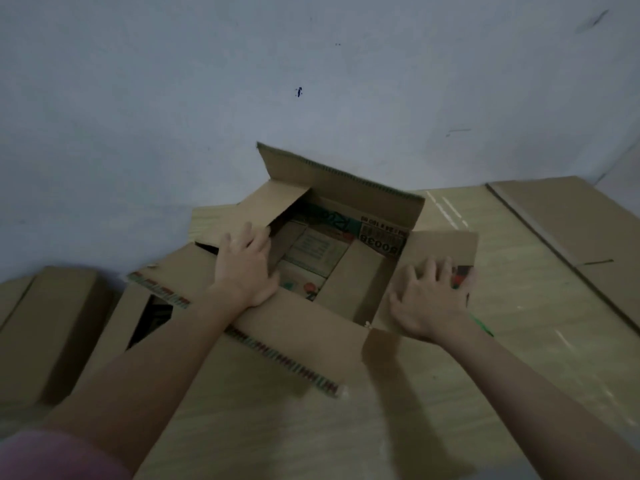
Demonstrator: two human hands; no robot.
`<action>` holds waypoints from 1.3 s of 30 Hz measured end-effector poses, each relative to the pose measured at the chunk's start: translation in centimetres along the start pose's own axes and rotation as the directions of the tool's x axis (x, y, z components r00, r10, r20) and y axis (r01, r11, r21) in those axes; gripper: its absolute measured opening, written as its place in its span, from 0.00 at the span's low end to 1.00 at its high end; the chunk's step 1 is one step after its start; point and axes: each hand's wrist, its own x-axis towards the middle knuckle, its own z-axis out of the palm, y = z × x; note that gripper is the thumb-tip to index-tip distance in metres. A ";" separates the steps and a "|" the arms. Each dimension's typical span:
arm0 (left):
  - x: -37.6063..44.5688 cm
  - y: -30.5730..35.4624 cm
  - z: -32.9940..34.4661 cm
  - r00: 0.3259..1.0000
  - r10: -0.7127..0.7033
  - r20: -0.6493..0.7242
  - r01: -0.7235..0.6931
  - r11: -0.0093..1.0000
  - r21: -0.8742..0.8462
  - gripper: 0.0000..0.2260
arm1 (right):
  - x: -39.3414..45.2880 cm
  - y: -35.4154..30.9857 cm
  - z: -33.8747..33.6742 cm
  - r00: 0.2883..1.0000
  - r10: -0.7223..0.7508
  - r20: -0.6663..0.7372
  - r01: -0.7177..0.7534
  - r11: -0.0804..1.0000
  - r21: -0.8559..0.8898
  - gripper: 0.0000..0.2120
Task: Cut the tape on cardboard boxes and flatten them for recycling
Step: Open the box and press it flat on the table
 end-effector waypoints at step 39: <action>3.4 -2.2 0.1 0.904 -0.428 0.009 0.399 0.835 -0.379 0.35 | 17.6 -2.4 -5.9 0.952 -0.264 0.157 0.222 0.944 0.242 0.60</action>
